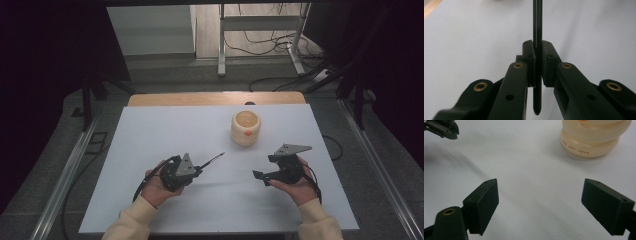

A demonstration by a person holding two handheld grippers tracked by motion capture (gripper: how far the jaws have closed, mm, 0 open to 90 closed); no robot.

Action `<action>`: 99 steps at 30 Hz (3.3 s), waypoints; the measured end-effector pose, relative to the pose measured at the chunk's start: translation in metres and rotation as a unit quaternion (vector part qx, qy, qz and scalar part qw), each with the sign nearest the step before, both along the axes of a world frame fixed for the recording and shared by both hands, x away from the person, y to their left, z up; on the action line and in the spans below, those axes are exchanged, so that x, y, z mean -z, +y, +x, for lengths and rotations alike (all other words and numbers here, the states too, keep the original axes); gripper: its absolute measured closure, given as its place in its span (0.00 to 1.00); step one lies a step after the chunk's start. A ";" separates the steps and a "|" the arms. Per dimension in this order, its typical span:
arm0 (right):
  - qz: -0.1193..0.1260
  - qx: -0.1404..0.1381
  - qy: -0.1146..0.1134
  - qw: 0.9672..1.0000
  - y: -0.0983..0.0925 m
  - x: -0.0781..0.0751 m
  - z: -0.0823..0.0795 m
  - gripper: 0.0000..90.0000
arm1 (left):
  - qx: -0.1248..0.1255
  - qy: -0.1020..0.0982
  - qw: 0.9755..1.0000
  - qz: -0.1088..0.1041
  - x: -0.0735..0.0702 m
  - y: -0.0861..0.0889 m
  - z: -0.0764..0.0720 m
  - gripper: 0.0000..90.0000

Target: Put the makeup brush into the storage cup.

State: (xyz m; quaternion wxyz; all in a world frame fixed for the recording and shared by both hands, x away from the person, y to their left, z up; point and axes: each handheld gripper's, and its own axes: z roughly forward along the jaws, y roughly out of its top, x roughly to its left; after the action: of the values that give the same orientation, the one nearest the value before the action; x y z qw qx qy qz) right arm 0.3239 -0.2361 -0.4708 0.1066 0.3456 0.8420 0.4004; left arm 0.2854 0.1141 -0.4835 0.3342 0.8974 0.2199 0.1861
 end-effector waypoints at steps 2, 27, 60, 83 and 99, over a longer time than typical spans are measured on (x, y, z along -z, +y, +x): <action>0.000 0.000 0.001 1.000 0.000 0.001 0.000 0.16 | -0.004 0.004 1.000 -0.009 -0.001 0.001 0.001 0.92; 0.007 0.003 -0.009 1.000 0.008 0.003 0.000 0.17 | -0.023 0.020 0.998 -0.049 0.000 -0.004 0.000 0.92; 0.040 -0.020 -0.012 0.999 0.039 0.006 -0.006 0.22 | -0.031 0.005 0.998 -0.062 0.007 -0.021 0.000 0.92; 0.060 -0.018 -0.023 0.998 0.052 0.008 -0.008 0.23 | -0.018 0.005 0.998 -0.057 0.009 -0.034 -0.001 0.92; 0.086 -0.013 -0.028 0.996 0.055 0.005 -0.008 0.26 | -0.010 0.005 0.998 -0.055 0.010 -0.042 -0.002 0.92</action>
State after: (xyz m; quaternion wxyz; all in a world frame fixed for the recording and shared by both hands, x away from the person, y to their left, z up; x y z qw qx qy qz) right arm 0.3156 -0.1810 -0.4754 0.0949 0.3310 0.8054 0.4824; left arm 0.2837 0.0718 -0.4938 0.3796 0.8764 0.2405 0.1730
